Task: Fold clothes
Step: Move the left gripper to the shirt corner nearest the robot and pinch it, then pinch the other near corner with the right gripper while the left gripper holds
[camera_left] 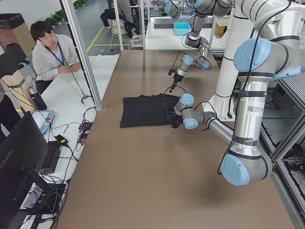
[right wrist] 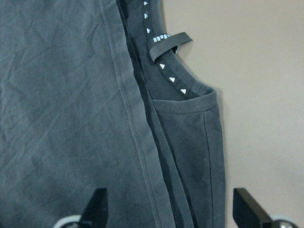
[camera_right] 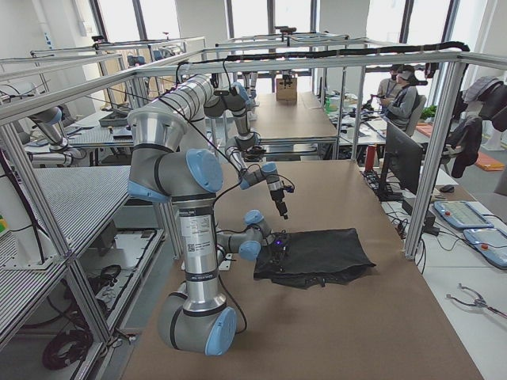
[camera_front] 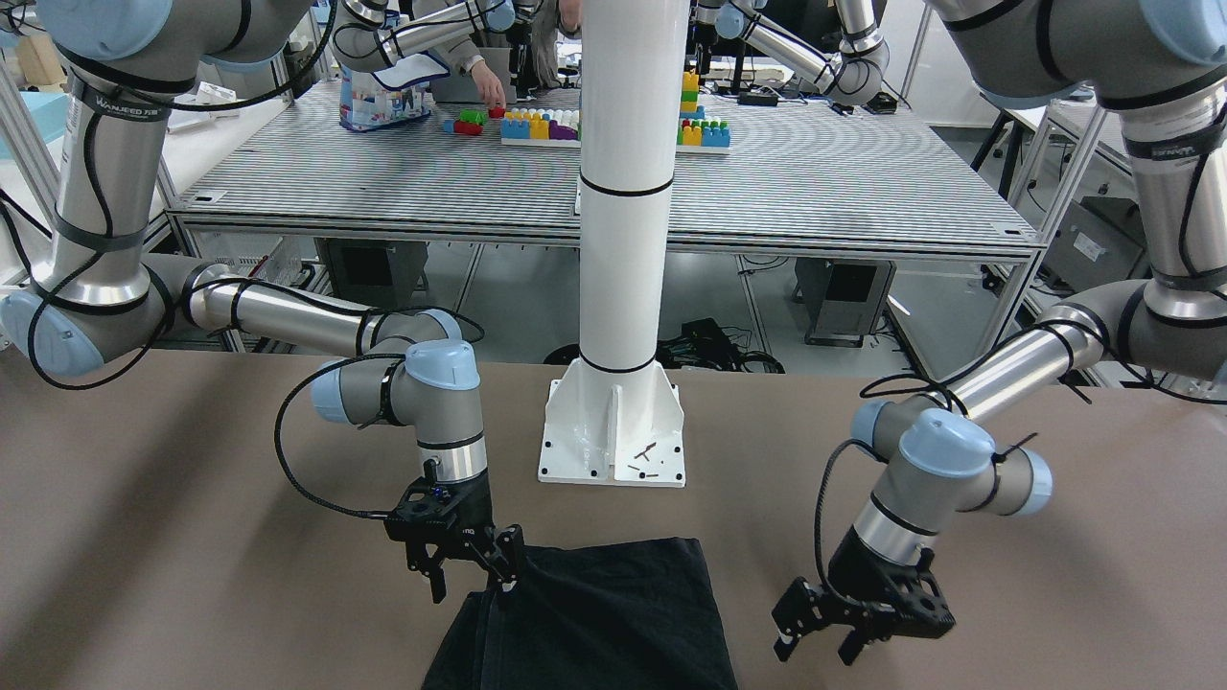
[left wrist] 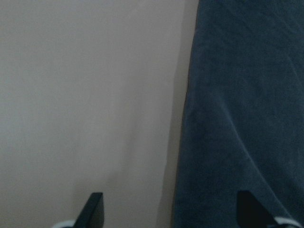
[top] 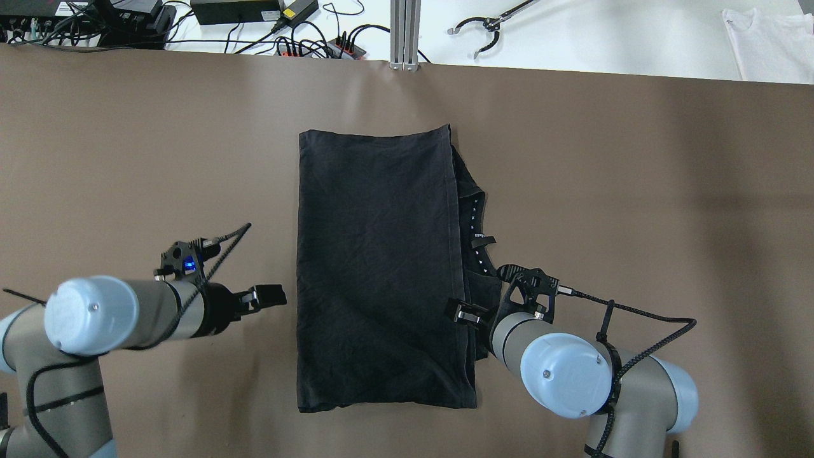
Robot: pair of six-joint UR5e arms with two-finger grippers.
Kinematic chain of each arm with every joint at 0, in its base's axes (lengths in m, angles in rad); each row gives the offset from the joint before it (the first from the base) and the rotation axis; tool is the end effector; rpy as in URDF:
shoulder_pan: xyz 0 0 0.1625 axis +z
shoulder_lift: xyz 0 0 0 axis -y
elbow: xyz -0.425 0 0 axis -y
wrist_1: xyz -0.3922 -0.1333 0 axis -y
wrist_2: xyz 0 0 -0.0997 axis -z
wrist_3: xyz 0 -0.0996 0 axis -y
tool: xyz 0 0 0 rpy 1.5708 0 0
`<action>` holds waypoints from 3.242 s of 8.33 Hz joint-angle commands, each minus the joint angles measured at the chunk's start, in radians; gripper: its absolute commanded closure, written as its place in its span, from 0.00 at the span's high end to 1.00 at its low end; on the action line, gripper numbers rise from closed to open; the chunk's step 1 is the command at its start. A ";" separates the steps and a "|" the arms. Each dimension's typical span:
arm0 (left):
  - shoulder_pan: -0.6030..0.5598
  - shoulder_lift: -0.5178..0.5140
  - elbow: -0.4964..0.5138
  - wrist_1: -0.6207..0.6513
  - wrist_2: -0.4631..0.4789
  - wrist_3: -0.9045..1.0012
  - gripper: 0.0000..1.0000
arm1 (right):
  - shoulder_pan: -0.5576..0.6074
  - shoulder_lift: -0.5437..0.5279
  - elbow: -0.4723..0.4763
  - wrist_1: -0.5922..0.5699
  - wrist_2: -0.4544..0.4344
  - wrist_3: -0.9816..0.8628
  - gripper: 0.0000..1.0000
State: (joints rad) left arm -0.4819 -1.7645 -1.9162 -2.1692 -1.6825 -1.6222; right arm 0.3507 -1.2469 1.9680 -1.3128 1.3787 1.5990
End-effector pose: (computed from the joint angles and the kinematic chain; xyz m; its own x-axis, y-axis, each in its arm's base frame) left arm 0.4308 -0.3632 0.3293 0.3525 -0.2420 -0.9040 0.3896 0.9163 -0.0934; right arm -0.4798 -0.3377 0.2782 0.5099 0.2160 0.8327 -0.5006 0.8617 0.0830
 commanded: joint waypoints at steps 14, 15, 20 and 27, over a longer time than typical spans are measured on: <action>0.362 -0.084 0.049 0.008 0.366 -0.193 0.47 | -0.012 -0.003 -0.001 0.000 -0.007 0.010 0.94; 0.359 -0.084 0.049 0.008 0.366 -0.193 0.45 | -0.012 -0.003 -0.001 0.001 -0.007 0.010 0.93; 0.338 -0.079 0.048 0.008 0.366 -0.189 0.10 | -0.028 -0.006 -0.001 0.000 -0.010 0.025 0.93; 0.338 -0.076 0.048 0.008 0.368 -0.180 0.00 | -0.113 -0.008 -0.073 0.000 -0.060 0.284 0.89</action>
State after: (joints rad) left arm -0.1442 -1.8409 -1.8675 -2.1614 -1.3155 -1.8030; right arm 0.2517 -1.2663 1.9069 -1.3131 1.3263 1.8125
